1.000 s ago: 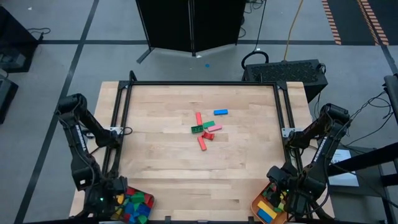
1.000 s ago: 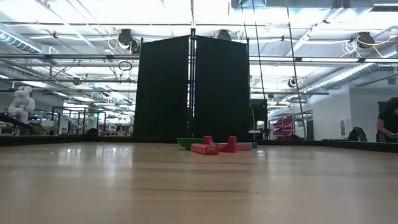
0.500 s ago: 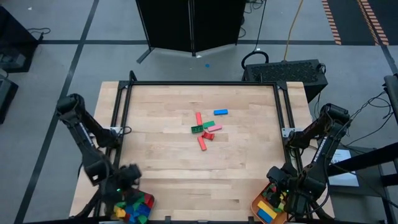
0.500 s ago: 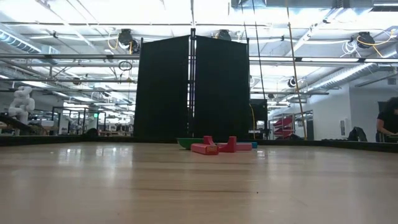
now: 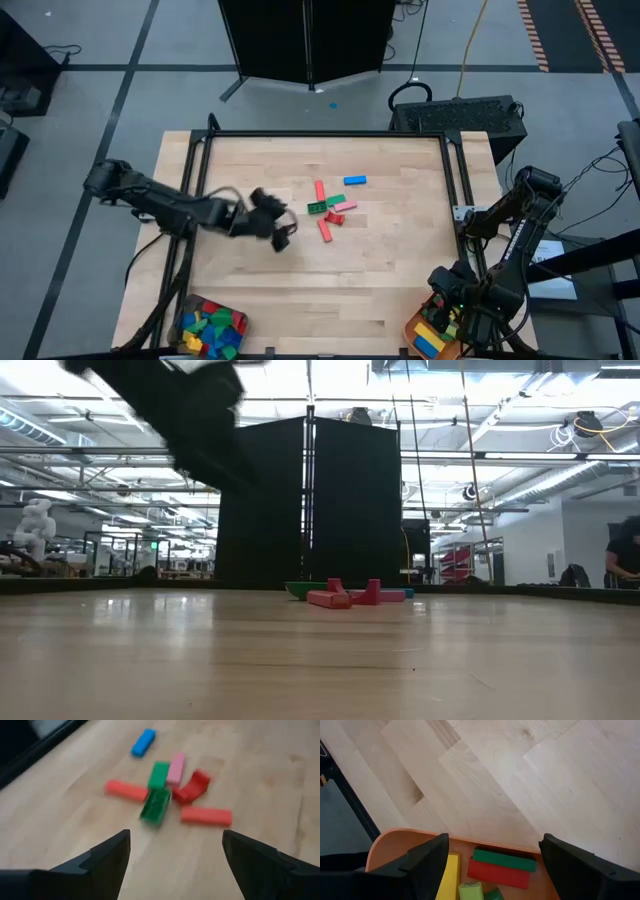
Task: Sort blocks by size
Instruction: Put the green semicircle game piece into the black bin, then put the red arch block into the orange bin
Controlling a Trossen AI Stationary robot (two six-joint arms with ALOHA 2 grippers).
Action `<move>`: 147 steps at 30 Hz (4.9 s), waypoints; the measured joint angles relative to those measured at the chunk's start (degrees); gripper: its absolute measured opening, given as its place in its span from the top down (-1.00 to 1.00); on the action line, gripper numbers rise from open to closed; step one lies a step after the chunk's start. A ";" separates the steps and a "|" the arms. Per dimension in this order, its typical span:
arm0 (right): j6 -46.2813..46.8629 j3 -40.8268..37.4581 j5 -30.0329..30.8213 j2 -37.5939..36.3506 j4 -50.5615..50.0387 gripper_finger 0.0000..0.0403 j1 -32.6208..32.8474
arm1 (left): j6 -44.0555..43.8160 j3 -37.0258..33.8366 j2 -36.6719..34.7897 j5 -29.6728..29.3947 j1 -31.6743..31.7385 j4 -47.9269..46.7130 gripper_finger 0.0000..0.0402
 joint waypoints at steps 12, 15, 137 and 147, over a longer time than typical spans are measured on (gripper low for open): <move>0.18 0.00 -0.30 0.00 0.04 -0.51 0.00 | 21.08 -0.94 16.86 23.75 20.51 23.40 -0.54; 0.20 0.00 -0.37 0.00 0.07 -0.51 0.00 | 21.18 -0.94 21.26 25.21 21.19 26.37 -0.54; -40.05 0.00 7.31 -15.72 11.92 -0.51 -27.63 | -18.30 19.50 40.01 -10.68 4.88 17.33 -0.50; -36.54 0.00 7.49 -15.41 12.03 -0.51 -25.74 | -18.88 19.77 48.00 -13.30 6.84 26.67 -0.05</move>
